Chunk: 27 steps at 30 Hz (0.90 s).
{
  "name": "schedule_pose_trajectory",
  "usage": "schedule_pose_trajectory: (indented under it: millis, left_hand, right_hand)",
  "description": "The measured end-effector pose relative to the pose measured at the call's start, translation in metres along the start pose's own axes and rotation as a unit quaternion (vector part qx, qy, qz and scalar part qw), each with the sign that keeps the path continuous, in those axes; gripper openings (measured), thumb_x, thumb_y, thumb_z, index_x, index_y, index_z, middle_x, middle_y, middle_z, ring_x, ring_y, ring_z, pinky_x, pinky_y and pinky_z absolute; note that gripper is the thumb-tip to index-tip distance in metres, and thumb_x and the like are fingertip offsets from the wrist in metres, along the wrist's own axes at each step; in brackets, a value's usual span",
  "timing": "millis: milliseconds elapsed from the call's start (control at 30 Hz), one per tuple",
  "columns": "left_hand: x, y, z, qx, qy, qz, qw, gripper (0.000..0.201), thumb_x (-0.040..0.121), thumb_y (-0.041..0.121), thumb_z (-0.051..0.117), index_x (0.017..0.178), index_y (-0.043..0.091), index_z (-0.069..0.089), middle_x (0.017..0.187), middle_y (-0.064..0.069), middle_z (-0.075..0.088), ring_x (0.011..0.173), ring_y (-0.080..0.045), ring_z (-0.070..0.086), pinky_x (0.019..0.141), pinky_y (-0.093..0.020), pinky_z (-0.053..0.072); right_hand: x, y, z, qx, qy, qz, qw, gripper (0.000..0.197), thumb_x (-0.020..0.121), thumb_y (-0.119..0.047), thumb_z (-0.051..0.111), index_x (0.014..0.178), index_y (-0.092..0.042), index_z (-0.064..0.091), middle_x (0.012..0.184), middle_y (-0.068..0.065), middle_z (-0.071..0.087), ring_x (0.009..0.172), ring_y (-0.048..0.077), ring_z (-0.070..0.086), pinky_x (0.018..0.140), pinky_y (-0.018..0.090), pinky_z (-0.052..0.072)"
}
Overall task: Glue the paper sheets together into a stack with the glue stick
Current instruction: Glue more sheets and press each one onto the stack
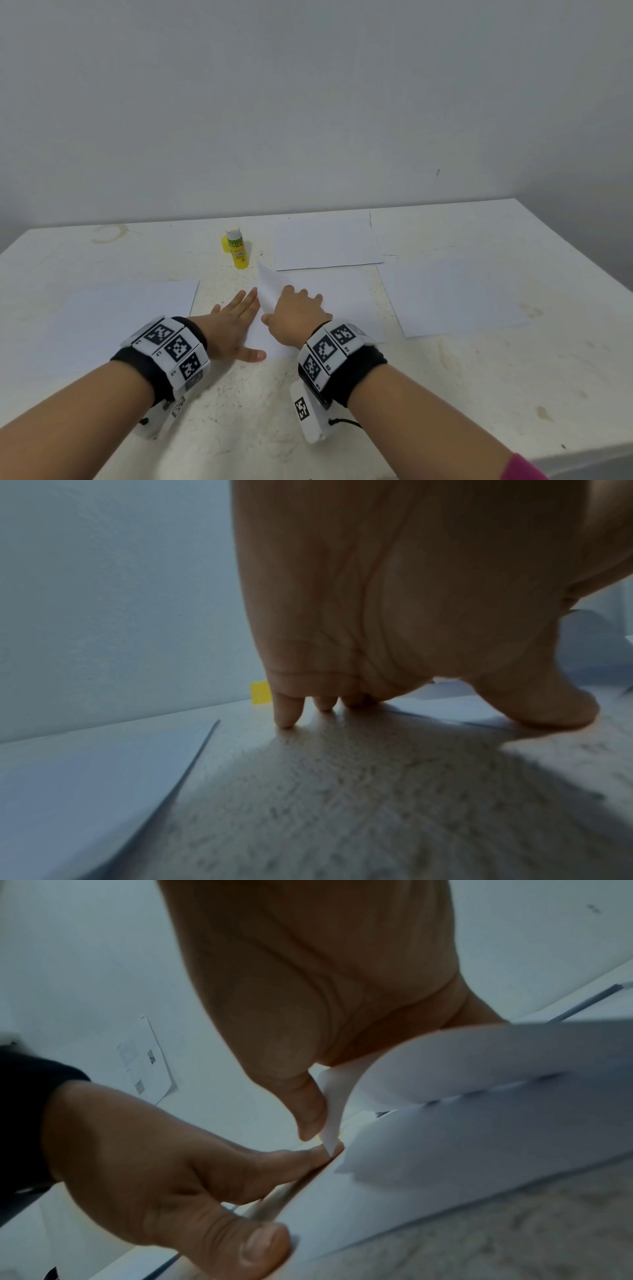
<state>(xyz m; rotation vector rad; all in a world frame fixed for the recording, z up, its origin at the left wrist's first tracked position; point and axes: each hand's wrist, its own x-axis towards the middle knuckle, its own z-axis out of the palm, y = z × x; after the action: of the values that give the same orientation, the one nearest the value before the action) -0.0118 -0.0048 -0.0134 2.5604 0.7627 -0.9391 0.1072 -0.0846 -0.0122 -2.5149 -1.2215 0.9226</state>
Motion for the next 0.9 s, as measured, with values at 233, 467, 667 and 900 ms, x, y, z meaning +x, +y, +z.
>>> schedule_pose_trajectory:
  millis: [233, 467, 667, 900]
  left_hand:
    - [-0.0004, 0.0006, -0.0007, -0.002, -0.002, 0.002, 1.0, 0.163, 0.016, 0.105, 0.0, 0.146, 0.01, -0.028, 0.153, -0.006, -0.034, 0.143, -0.025, -0.027, 0.117, -0.051, 0.002]
    - [-0.0021, 0.0024, -0.0015, -0.005, -0.002, 0.003, 1.0, 0.163, 0.016, 0.104, 0.0, 0.146, 0.011, -0.028, 0.154, -0.006, -0.033, 0.143, -0.025, -0.027, 0.117, -0.052, 0.002]
    - [-0.0029, 0.0032, -0.0016, -0.007, 0.001, 0.001, 1.0, 0.164, 0.014, 0.105, -0.001, 0.147, 0.012, -0.027, 0.154, -0.006, -0.032, 0.143, -0.025, -0.026, 0.117, -0.052, 0.003]
    - [-0.0026, 0.0027, -0.0012, -0.005, 0.002, 0.001, 1.0, 0.164, 0.014, 0.105, -0.001, 0.147, 0.012, -0.026, 0.155, -0.006, -0.031, 0.143, -0.025, -0.026, 0.117, -0.052, 0.004]
  right_hand:
    - [0.0012, 0.0002, 0.0007, -0.007, -0.008, 0.001, 1.0, 0.065, 0.092, -0.047, 0.053, 0.141, -0.011, 0.029, 0.145, 0.012, 0.033, 0.14, 0.037, 0.018, 0.106, 0.059, 0.03]
    - [0.0016, -0.0011, 0.0005, -0.016, -0.016, 0.003, 1.0, 0.068, 0.092, -0.047, 0.052, 0.144, -0.01, 0.026, 0.149, 0.013, 0.029, 0.142, 0.038, 0.014, 0.107, 0.06, 0.028]
    - [0.0017, -0.0022, 0.0015, -0.026, -0.023, 0.005, 0.999, 0.069, 0.093, -0.046, 0.051, 0.145, -0.01, 0.024, 0.153, 0.014, 0.023, 0.144, 0.039, 0.009, 0.109, 0.061, 0.024]
    - [0.0016, -0.0019, 0.0031, -0.023, -0.022, 0.002, 0.999, 0.063, 0.092, -0.046, 0.052, 0.14, -0.011, 0.032, 0.149, 0.013, 0.028, 0.142, 0.037, 0.014, 0.107, 0.06, 0.026]
